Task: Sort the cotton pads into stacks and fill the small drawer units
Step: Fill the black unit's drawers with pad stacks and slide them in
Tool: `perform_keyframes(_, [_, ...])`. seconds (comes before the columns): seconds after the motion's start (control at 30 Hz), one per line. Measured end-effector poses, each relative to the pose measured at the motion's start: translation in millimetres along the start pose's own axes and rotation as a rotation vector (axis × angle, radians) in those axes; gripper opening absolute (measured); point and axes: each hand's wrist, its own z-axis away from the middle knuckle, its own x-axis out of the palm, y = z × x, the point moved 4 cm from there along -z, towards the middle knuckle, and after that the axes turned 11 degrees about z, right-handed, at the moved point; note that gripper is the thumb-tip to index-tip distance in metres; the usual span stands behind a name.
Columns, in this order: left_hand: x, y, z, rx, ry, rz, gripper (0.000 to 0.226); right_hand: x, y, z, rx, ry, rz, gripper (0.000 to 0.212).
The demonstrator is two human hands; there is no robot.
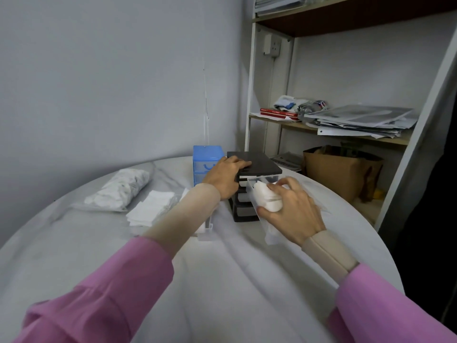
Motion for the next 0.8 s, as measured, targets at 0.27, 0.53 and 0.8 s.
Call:
perform_keyframes(0.27, [9.0, 4.9, 1.7, 0.009, -0.042, -0.022, 0.072, 6.2, -5.5, 2.0, 0.054, -0.001, 0.024, 0.061])
perform_keyframes(0.53, [13.3, 1.4, -2.5, 0.013, 0.042, 0.099, 0.051, -1.5, -5.8, -1.0, 0.064, -0.031, 0.011, 0.056])
perform_keyframes(0.8, [18.8, -1.0, 2.0, -0.011, 0.065, 0.262, 0.039, -13.2, -0.6, -11.2, 0.046, -0.111, 0.054, 0.054])
